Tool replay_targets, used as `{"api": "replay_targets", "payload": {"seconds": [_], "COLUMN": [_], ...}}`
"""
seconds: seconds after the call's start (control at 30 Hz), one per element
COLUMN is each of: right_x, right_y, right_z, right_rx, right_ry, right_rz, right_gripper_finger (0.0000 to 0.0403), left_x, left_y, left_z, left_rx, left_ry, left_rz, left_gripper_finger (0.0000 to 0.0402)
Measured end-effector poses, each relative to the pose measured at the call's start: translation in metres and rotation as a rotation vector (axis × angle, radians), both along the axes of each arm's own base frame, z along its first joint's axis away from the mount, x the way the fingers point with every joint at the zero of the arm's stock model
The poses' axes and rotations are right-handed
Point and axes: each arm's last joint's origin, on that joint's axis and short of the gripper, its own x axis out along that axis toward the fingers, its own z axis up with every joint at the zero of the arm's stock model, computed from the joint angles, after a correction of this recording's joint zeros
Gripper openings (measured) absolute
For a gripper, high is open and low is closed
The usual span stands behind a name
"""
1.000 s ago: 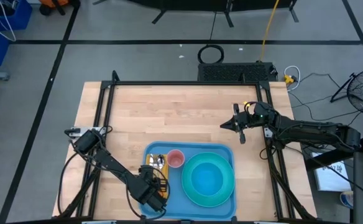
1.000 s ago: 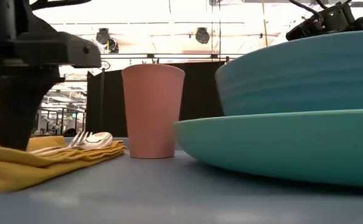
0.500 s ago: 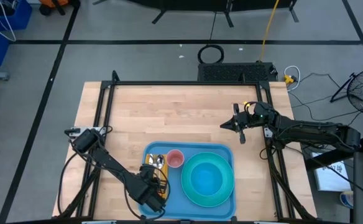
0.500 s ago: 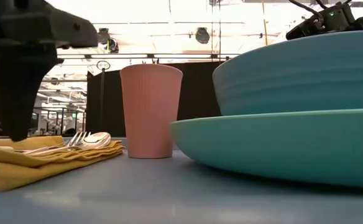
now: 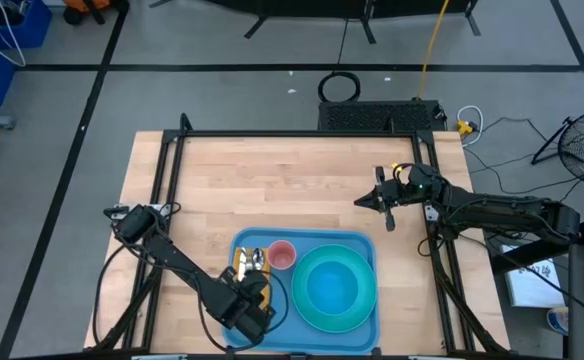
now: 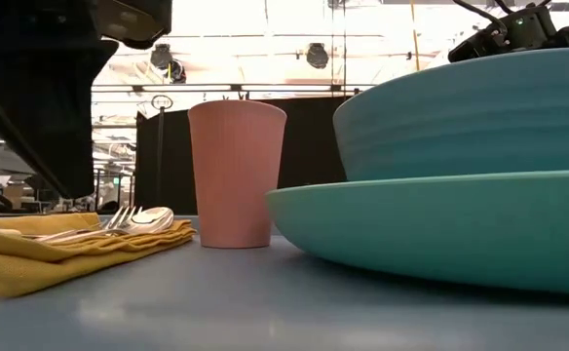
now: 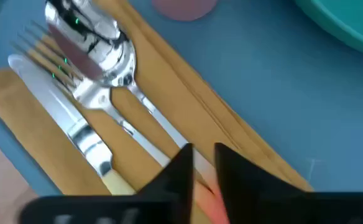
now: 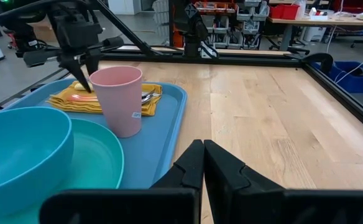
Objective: Set up tray
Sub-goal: Adjust the orange fork
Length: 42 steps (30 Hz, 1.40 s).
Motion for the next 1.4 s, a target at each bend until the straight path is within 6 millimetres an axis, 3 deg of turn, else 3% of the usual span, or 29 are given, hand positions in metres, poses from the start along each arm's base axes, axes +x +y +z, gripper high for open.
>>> {"api": "replay_targets", "payload": {"seconds": [0.07,0.13,0.5,0.83,1.4], "right_x": [0.0,0.0,0.0,0.0,0.0], "right_y": [0.0,0.0,0.0,0.0,0.0], "right_z": [0.0,0.0,0.0,0.0,0.0], "right_rx": [0.0,0.0,0.0,0.0,0.0], "right_ry": [0.0,0.0,0.0,0.0,0.0], "right_rz": [0.0,0.0,0.0,-0.001,-0.001], "right_gripper_finger": [0.0004,0.0004,0.0004,0.0004,0.0004], "left_x": [0.0,0.001,0.008,-0.001,-0.004], "left_y": [0.001,0.002,0.014,0.024,0.026], "left_z": [0.0,0.0,0.0,-0.02,-0.026], "left_rx": [0.02,0.036,0.088,0.066,0.046], "left_ry": [0.002,0.006,0.049,0.158,0.18], "left_rz": [-0.035,-0.066,-0.17,-0.167,-0.14], "left_gripper_finger": [0.0026,0.0009,0.0003,0.0002,0.0001]}}
